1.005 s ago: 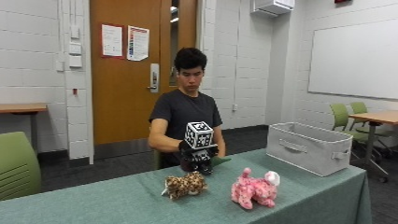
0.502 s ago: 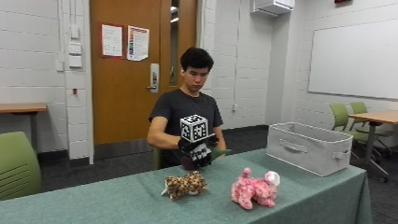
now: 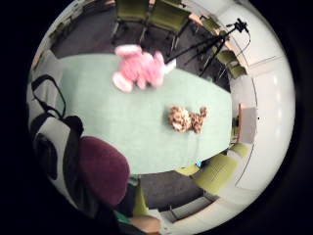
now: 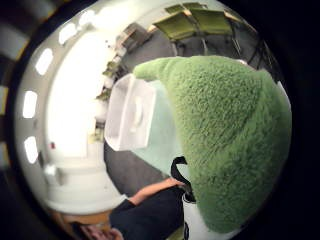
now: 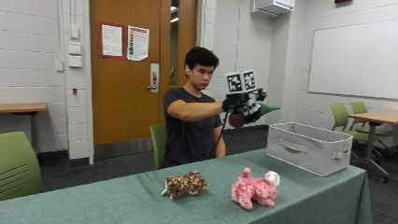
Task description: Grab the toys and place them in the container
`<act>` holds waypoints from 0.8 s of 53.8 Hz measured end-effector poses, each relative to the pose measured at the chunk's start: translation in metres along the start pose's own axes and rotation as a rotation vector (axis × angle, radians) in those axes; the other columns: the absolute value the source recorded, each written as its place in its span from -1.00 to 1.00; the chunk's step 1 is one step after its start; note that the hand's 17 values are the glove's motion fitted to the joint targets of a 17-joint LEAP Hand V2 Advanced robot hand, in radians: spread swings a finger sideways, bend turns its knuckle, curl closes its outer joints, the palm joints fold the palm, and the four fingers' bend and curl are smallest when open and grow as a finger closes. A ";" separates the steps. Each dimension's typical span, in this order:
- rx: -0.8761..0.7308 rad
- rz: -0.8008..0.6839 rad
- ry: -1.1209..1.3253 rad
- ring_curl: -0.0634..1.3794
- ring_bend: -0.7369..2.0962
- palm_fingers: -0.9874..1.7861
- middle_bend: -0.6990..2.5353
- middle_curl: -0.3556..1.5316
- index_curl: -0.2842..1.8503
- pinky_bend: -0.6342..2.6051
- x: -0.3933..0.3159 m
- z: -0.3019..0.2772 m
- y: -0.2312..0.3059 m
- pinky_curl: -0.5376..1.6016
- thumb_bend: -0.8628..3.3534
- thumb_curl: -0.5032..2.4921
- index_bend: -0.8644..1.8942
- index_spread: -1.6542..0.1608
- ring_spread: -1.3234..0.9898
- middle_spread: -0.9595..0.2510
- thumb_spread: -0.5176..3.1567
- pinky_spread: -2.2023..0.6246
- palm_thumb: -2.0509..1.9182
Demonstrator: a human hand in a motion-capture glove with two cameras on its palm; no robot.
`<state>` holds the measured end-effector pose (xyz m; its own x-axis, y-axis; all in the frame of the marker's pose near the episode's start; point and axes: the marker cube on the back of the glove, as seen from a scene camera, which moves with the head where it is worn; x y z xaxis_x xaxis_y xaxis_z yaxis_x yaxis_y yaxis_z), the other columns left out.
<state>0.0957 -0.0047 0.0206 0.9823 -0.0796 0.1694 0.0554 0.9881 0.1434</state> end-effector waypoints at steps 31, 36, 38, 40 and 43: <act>0.042 -0.599 0.029 -0.21 0.34 0.58 0.08 0.10 0.04 -0.13 -0.314 0.005 -0.111 -0.09 -0.54 -0.05 0.18 0.53 -0.20 0.03 -0.44 0.22 0.30; -0.048 -0.479 0.173 -0.21 0.35 0.43 0.03 0.07 0.02 -0.08 -0.293 0.025 -0.123 -0.08 -0.57 -0.05 0.05 0.51 -0.21 0.01 -0.40 0.22 0.26; -0.092 -0.435 0.210 -0.19 0.39 0.35 0.02 0.07 0.01 -0.07 -0.291 0.031 -0.123 -0.08 -0.61 -0.10 -0.07 0.53 -0.20 0.01 -0.29 0.24 0.17; -0.104 -0.412 0.216 -0.22 0.34 -0.07 -0.06 0.03 -0.03 -0.08 -0.296 0.035 -0.122 -0.07 -0.67 -0.16 -0.22 0.55 -0.20 0.06 -0.27 0.28 0.06; -0.110 -0.415 0.139 -0.23 0.16 -0.54 -0.18 -0.01 -0.04 -0.01 -0.340 0.036 -0.104 0.00 -0.68 -0.22 -0.30 0.64 -0.11 0.28 -0.27 0.34 -0.03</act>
<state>-0.2502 -0.0855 -0.0170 0.8874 -0.4607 -0.0139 0.4606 0.8852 0.0662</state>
